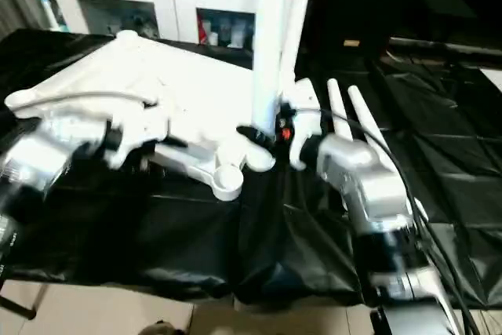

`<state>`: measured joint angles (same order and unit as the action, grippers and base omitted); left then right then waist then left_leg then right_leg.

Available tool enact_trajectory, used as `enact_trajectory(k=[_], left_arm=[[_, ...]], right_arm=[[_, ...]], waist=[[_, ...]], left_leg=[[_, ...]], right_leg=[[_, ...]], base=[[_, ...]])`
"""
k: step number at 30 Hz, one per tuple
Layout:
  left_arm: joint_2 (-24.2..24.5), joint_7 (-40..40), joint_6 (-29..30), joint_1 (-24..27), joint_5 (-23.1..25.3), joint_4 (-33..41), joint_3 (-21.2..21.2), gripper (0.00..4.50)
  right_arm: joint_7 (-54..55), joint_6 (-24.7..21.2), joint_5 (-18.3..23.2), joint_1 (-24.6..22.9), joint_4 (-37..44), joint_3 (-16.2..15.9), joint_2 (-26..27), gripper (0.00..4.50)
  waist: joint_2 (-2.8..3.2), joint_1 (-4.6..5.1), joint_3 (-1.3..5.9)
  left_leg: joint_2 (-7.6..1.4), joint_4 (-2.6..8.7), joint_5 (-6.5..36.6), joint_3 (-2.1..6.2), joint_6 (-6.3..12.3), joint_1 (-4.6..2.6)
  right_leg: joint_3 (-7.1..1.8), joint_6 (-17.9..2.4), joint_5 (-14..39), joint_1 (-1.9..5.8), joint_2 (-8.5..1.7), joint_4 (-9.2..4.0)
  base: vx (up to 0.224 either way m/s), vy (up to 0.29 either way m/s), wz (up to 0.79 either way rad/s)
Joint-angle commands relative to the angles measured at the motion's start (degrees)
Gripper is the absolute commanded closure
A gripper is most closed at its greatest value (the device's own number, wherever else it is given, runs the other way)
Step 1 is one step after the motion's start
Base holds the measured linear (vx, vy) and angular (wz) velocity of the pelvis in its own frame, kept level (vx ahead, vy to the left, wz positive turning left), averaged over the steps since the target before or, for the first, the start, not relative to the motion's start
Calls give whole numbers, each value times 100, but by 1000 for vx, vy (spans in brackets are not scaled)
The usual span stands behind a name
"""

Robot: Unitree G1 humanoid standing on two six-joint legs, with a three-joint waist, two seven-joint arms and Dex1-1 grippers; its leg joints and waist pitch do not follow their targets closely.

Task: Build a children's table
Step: Insert table leg to table base

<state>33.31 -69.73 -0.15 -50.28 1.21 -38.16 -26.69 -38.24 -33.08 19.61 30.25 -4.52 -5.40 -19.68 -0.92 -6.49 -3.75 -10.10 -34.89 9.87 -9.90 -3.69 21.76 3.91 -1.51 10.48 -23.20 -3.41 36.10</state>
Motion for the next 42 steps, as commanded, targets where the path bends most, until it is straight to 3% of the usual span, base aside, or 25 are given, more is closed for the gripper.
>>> enact_trajectory(k=[1,4,6,9,10,11,13,20,24,27,32,34,37,41,42], left_arm=[[-156,140,-353,-125,371,-463,-298,142],[-360,553,-679,-321,754,-1121,-484,152],[-360,553,-679,-321,754,-1121,-484,184],[-546,772,-877,-425,986,-1602,-596,191],[-741,1153,-1123,-544,1306,-2142,-728,196],[-793,1289,-1217,-576,1408,-2292,-773,225],[-898,1620,-1299,-662,1564,-2585,-829,230],[-1105,1968,-1503,-761,1813,-3126,-887,294],[-1206,2007,-1671,-859,2037,-3415,-925,311],[-1253,1881,-1735,-904,2162,-3550,-968,328],[-1305,862,-1363,-972,2125,-3655,-916,358],[-1380,334,-932,-985,1852,-3674,-638,371],[-1413,52,-868,-933,1625,-3618,-443,386],[-1541,266,-519,-743,1236,-3469,24,410],[-1559,341,-335,-646,1182,-3384,135,410]], right_arm=[[-62,93,-19,-23,180,-4,-68,262],[-40,116,-30,-76,206,-9,-71,262],[-40,116,-30,-76,206,-9,-71,262],[-35,110,-23,-126,253,-15,-87,262],[-43,113,-51,-171,290,-10,-90,262],[-43,114,-63,-181,296,-8,-89,262],[-42,107,-76,-201,326,-12,-87,262],[-76,120,-95,-245,375,-53,-130,262],[-91,135,-124,-222,363,-70,-145,262],[-110,153,-147,-208,349,-88,-153,262],[-107,204,-212,-247,393,-105,-185,262],[-47,236,-250,-263,365,-56,-162,262],[35,235,-269,-267,331,-9,-122,262],[285,216,-303,-250,195,84,-1,262],[412,145,-311,-228,132,130,50,262]], waist=[[110,4,464],[129,-10,485],[113,-3,496],[122,1,490],[135,2,476],[118,-13,491],[115,-13,491],[98,-21,489],[84,-14,462],[113,-11,461],[107,0,471],[108,2,475],[118,-4,485],[76,-5,476],[90,-6,473]], left_leg=[[-274,413,1122,114,-210,-111],[-287,400,1082,130,-207,-108],[-289,401,1041,137,-189,-104],[-286,389,1089,124,-146,-120],[-277,391,1112,119,-120,-111],[-281,386,1118,134,-118,-116],[-293,391,1066,135,-89,-114],[-293,387,1055,137,-25,-112],[-281,391,1179,129,-3,-127],[-297,404,1271,146,-35,-145],[-287,402,1146,137,-11,-136],[-274,390,1079,126,40,-133],[-267,387,1029,121,111,-126],[-280,394,1103,113,155,-138],[-286,397,1116,117,150,-142]], right_leg=[[-325,-1055,641,357,-508,-402],[-328,-1063,614,378,-532,-387],[-320,-1105,507,389,-532,-373],[-320,-1191,467,377,-526,-389],[-319,-1174,507,368,-498,-418],[-322,-1155,488,398,-521,-400],[-320,-1179,453,389,-526,-398],[-321,-1226,459,399,-538,-411],[-322,-1157,839,394,-544,-467],[-325,-1126,1011,390,-553,-477],[-331,-1192,841,401,-557,-469],[-324,-1296,704,410,-560,-454],[-320,-1337,723,421,-561,-466],[-306,-1357,893,402,-559,-477],[-306,-1347,953,400,-562,-476]], base=[[0,0,0],[0,0,0],[0,0,0],[0,0,0],[0,0,0],[0,0,0],[0,0,0],[0,0,0],[0,0,0],[0,0,0],[0,0,0],[0,0,0],[0,0,0],[0,0,0],[0,0,0]])
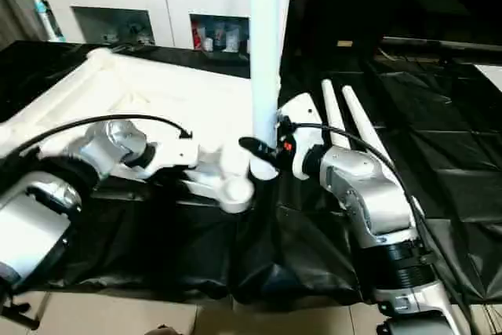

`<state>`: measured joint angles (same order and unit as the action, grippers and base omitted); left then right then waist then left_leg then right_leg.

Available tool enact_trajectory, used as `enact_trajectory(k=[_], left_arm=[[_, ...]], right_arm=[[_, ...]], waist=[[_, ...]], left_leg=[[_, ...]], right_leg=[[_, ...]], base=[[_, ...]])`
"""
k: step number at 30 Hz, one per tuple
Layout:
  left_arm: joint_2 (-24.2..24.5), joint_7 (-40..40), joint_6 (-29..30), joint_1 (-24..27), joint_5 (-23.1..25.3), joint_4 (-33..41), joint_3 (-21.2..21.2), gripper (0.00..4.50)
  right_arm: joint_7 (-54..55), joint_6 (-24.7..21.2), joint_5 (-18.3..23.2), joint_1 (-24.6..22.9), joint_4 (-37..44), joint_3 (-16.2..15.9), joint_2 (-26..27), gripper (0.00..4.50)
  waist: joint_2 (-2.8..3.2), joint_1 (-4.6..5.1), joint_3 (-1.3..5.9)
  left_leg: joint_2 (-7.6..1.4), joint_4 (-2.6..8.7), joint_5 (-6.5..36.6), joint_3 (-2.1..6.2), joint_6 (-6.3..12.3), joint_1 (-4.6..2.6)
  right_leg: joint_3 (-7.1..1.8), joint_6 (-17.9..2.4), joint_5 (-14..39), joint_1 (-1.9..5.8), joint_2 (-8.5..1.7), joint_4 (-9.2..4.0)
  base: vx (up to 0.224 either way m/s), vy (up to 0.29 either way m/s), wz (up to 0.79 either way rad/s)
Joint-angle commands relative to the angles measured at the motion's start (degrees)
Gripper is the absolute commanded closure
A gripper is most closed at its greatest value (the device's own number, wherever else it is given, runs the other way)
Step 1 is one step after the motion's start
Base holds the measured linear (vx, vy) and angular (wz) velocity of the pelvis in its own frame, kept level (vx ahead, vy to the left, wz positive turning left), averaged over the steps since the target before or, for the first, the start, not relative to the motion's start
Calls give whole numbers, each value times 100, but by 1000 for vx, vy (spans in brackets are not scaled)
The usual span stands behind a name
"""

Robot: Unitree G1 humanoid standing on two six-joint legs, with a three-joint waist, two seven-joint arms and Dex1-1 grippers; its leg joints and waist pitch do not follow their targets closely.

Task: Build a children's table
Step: Insert table leg to table base

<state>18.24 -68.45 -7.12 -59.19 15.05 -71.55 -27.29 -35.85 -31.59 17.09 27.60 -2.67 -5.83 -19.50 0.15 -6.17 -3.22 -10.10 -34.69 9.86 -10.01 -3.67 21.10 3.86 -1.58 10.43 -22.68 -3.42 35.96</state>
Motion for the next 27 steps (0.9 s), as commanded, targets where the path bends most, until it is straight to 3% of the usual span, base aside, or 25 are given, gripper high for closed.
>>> enact_trajectory(k=[1,3,4,7,9,12,13,14,16,18,21,23,27], left_arm=[[-52,216,375,251,-204,-39,202,415],[-77,436,669,426,-286,119,358,423],[-99,675,831,535,-327,190,446,425],[-140,1196,1263,702,-415,242,655,437],[-144,1281,1339,750,-439,260,698,438],[-134,1441,1388,1227,-515,904,893,444],[-130,1485,1329,1311,-526,1018,914,449],[-126,1518,1304,1366,-528,1100,925,449],[-105,1454,832,1637,-519,1559,849,449],[-102,1384,628,1749,-537,1743,820,450],[-84,1337,281,1906,-500,1980,741,450],[-73,1486,373,2065,-419,2286,737,450],[-72,1428,235,2174,-469,2388,750,450]], right_arm=[[180,-10,-59,39,-56,176,34,262],[419,-185,-69,108,-184,264,124,262],[543,-199,-53,147,-253,331,200,262],[691,-433,127,199,-274,467,381,262],[733,-409,107,201,-276,467,408,262],[874,139,-224,192,-438,274,464,262],[864,279,-301,204,-498,211,453,262],[854,367,-346,214,-537,173,448,262],[1161,251,-283,262,-668,446,608,262],[1240,221,-280,284,-726,510,630,262],[1130,337,-296,282,-814,467,584,263],[1038,546,-366,266,-907,409,590,263],[741,864,-371,232,-979,302,618,263]], waist=[[-14,-29,400],[-25,-33,402],[-73,-13,387],[-59,13,364],[-88,47,346],[-97,102,343],[-97,101,352],[-89,95,356],[-102,103,354],[-78,110,365],[-83,101,379],[-82,101,385],[-80,92,378]], left_leg=[[-296,391,1203,130,132,-91],[-287,388,1242,126,120,-96],[-282,401,1271,123,110,-94],[-262,409,1398,136,94,-102],[-261,435,1458,147,89,-92],[-269,458,1506,169,47,-89],[-251,432,1525,141,69,-142],[-255,438,1475,147,86,-142],[-278,467,1513,148,80,-153],[-294,478,1562,154,55,-153],[-302,494,1501,144,56,-155],[-305,490,1338,131,68,-136],[-287,480,1278,115,129,-120]], right_leg=[[-299,-1309,1149,325,-565,-482],[-301,-1273,1305,330,-573,-498],[-297,-1193,1516,324,-565,-524],[-287,-1017,2047,321,-574,-567],[-279,-911,2241,318,-563,-604],[-267,-688,2662,313,-603,-632],[-276,-640,2819,266,-597,-687],[-289,-645,2745,272,-591,-677],[-290,-648,2609,251,-557,-662],[-296,-693,2467,246,-564,-643],[-309,-764,2051,260,-551,-601],[-317,-847,1709,281,-557,-560],[-319,-824,1784,293,-563,-581]], base=[[0,0,0],[0,0,0],[0,0,0],[0,0,0],[0,0,0],[0,0,0],[0,0,0],[0,0,0],[0,0,0],[0,0,0],[0,0,0],[0,0,0],[0,0,0]])
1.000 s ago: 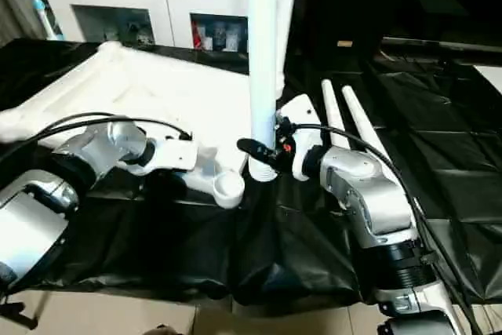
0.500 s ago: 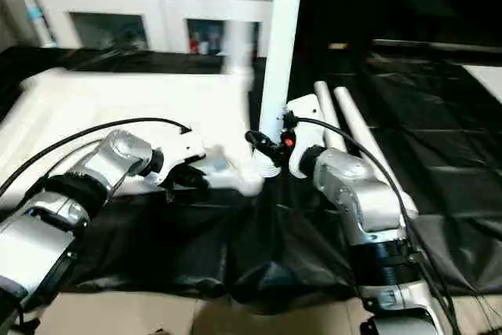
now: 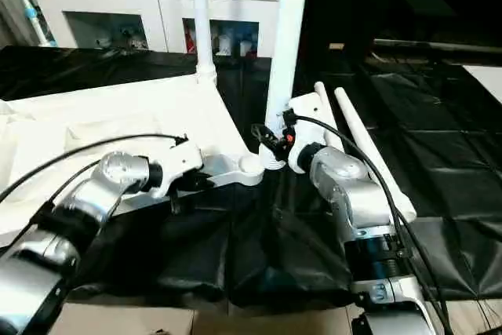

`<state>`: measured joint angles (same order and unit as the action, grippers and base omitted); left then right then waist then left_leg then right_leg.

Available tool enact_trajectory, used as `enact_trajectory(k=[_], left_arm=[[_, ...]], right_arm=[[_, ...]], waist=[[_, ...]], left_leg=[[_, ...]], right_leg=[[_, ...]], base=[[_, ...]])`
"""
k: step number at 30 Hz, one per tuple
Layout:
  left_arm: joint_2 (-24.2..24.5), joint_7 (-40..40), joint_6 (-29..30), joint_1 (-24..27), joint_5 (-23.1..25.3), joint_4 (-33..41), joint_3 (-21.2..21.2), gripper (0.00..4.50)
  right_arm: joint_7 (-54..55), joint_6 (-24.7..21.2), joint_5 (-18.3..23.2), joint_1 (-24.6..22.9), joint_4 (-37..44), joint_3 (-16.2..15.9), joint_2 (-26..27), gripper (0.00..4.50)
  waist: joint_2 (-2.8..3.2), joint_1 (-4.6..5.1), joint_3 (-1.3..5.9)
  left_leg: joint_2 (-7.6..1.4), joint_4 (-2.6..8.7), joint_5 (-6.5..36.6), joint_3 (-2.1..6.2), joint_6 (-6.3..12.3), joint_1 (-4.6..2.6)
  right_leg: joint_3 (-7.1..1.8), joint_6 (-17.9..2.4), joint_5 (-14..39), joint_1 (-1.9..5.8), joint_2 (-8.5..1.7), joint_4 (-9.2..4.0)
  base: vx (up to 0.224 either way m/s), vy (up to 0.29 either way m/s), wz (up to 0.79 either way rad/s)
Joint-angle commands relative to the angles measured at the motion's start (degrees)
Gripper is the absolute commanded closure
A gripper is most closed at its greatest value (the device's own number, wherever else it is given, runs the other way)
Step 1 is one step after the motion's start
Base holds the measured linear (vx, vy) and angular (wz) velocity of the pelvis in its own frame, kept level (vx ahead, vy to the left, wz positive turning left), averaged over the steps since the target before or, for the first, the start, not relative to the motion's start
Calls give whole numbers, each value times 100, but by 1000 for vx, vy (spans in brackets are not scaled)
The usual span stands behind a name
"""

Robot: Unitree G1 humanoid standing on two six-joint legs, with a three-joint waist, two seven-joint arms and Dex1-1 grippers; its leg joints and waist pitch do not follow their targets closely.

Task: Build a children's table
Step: Insert table leg to table base

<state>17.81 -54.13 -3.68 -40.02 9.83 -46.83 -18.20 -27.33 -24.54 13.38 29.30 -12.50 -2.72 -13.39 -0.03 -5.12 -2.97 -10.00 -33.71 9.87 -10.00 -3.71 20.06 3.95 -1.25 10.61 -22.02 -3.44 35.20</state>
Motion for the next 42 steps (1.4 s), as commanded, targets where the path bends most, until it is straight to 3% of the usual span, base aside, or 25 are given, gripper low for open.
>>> enact_trajectory(k=[1,7,12,14,17,23,24,32,42], left_arm=[[-27,5,-102,279,48,-61,-150,450],[-96,-15,-66,353,-111,-54,-14,450],[-107,-139,-63,446,-227,170,62,450],[-53,-263,-25,446,-242,292,46,450],[-99,-459,216,429,-428,421,150,391],[-157,-379,196,336,-351,430,172,355],[-160,-325,160,326,-314,421,158,355],[-257,47,408,180,-212,191,177,355],[-291,-89,496,2,-260,116,193,355]], right_arm=[[-152,182,15,56,-6,-21,14,263],[-247,258,190,105,-194,97,130,263],[-431,646,117,257,-662,115,159,263],[-431,654,116,284,-684,140,163,263],[-433,647,120,284,-659,147,167,263],[-473,752,104,292,-719,137,187,263],[-476,761,94,289,-718,127,189,263],[-491,770,62,278,-698,127,213,263],[-524,806,37,253,-687,94,210,263]], waist=[[-71,-7,350],[-59,10,342],[-93,19,346],[-73,14,347],[-69,7,349],[-46,-14,368],[-24,-17,367],[-44,-17,343],[-27,-6,362]], left_leg=[[-301,388,1294,116,141,-23],[-306,403,1395,121,123,-39],[-302,398,1313,112,164,-21],[-310,404,1263,112,182,-21],[-309,405,1236,103,177,-22],[-330,406,1184,106,184,-14],[-332,408,1187,111,179,-15],[-322,418,1365,117,130,-15],[-321,406,1203,111,196,5]], right_leg=[[-326,-847,1793,221,-549,-506],[-325,-865,1954,204,-553,-527],[-327,-845,1986,207,-556,-525],[-329,-857,1885,203,-550,-512],[-334,-907,1786,205,-552,-503],[-327,-1036,1316,207,-546,-461],[-326,-1040,1309,205,-547,-460],[-330,-894,1772,204,-558,-519],[-326,-1019,1357,212,-545,-485]], base=[[0,0,0],[0,0,0],[0,0,0],[0,0,0],[0,0,0],[0,0,0],[0,0,0],[0,0,0],[0,0,0]])
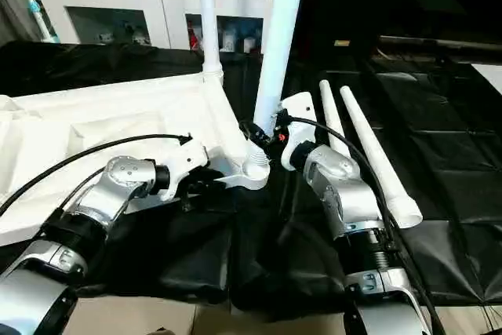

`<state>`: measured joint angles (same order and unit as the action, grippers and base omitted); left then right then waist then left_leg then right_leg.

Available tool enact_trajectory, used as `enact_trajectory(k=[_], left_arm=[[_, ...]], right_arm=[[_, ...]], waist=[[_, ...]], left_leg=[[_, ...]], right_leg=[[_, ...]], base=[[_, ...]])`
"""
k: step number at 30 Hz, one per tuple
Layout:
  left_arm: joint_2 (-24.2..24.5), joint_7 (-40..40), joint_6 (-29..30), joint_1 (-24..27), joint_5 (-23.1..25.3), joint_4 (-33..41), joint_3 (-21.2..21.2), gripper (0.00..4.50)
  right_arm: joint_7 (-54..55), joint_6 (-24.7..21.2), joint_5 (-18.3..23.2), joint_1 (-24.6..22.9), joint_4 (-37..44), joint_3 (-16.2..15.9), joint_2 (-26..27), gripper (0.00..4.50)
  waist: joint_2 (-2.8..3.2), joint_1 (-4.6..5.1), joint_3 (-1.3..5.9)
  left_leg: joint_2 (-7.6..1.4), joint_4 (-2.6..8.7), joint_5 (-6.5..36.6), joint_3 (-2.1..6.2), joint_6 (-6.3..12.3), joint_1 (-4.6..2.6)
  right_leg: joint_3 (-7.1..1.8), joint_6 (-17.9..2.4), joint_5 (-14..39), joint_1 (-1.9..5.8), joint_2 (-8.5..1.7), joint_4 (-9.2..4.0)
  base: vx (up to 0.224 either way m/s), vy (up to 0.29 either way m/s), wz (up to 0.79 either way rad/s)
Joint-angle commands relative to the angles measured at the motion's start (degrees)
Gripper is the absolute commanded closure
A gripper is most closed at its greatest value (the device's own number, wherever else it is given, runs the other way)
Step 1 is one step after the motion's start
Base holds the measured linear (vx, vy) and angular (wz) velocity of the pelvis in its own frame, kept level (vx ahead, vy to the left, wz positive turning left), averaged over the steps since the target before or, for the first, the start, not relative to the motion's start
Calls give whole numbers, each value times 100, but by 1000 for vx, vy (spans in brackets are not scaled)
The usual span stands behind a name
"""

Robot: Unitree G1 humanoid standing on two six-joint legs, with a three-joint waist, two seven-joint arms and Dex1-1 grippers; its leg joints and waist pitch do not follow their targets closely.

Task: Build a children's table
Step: Insert table leg to table base

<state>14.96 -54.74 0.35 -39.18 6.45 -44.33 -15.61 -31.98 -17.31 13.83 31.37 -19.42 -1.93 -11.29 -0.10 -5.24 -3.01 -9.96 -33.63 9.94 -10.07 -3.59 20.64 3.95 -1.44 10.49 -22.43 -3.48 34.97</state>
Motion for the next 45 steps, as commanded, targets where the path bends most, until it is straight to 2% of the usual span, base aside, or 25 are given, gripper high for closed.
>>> enact_trajectory(k=[1,7,9,12,15,17,20,24,28,32,34,42,45], left_arm=[[-1,-38,101,-86,94,-141,-81,355],[80,-38,316,-141,316,-323,-280,355],[77,-26,372,-135,296,-316,-255,383],[87,24,497,-149,280,-317,-220,394],[102,-24,593,-159,212,-280,-163,426],[117,-77,635,-142,187,-217,-155,432],[131,-80,634,-111,183,-153,-152,449],[147,-192,634,-33,145,-49,-173,450],[117,-166,585,8,132,18,-181,450],[79,-181,651,38,67,104,-149,450],[85,-193,678,64,62,149,-158,450],[138,-183,713,146,72,230,-161,450],[161,-174,737,162,77,257,-158,450]], right_arm=[[-59,85,-9,45,6,13,-1,263],[-51,64,-8,-22,93,17,-16,263],[-48,57,-7,-29,102,19,-15,263],[-57,61,-12,-30,76,22,-12,263],[-77,89,-43,-30,15,3,-13,263],[-84,112,-58,-26,-34,-7,-10,263],[-90,151,-82,-1,-141,-24,5,263],[-70,197,-152,111,-492,-52,40,263],[-110,216,-215,183,-815,-83,73,263],[-129,359,-279,263,-1107,-112,110,263],[-148,370,-268,341,-1263,-95,156,263],[-267,250,-227,413,-1332,-146,197,263],[-410,36,-225,418,-1272,-211,175,263]], waist=[[-14,6,364],[5,17,346],[7,21,343],[-5,23,341],[-4,19,339],[-32,24,338],[-27,25,339],[-44,35,340],[-43,40,339],[-37,41,331],[-73,43,334],[-76,44,344],[-78,45,344]], left_leg=[[-323,398,1237,117,173,-53],[-325,418,1419,134,106,-65],[-326,421,1464,136,94,-68],[-326,423,1502,135,91,-73],[-324,422,1498,136,104,-71],[-328,427,1488,133,111,-67],[-327,422,1463,134,121,-64],[-327,418,1417,128,139,-55],[-332,419,1329,122,176,-50],[-329,420,1403,120,157,-54],[-335,423,1346,120,174,-51],[-338,417,1210,114,228,-33],[-337,414,1125,111,266,-19]], right_leg=[[-327,-997,1407,253,-543,-468],[-328,-933,1669,249,-545,-499],[-327,-944,1726,246,-546,-504],[-328,-945,1785,239,-543,-512],[-330,-926,1846,239,-553,-521],[-328,-944,1830,236,-549,-518],[-332,-947,1806,234,-556,-512],[-330,-967,1830,227,-564,-515],[-329,-985,1720,232,-555,-503],[-332,-976,1834,223,-555,-518],[-331,-972,1824,222,-560,-500],[-334,-976,1688,226,-559,-485],[-334,-1019,1480,230,-549,-463]], base=[[0,0,0],[0,0,0],[0,0,0],[0,0,0],[0,0,0],[0,0,0],[0,0,0],[0,0,0],[0,0,0],[0,0,0],[0,0,0],[0,0,0],[0,0,0]])
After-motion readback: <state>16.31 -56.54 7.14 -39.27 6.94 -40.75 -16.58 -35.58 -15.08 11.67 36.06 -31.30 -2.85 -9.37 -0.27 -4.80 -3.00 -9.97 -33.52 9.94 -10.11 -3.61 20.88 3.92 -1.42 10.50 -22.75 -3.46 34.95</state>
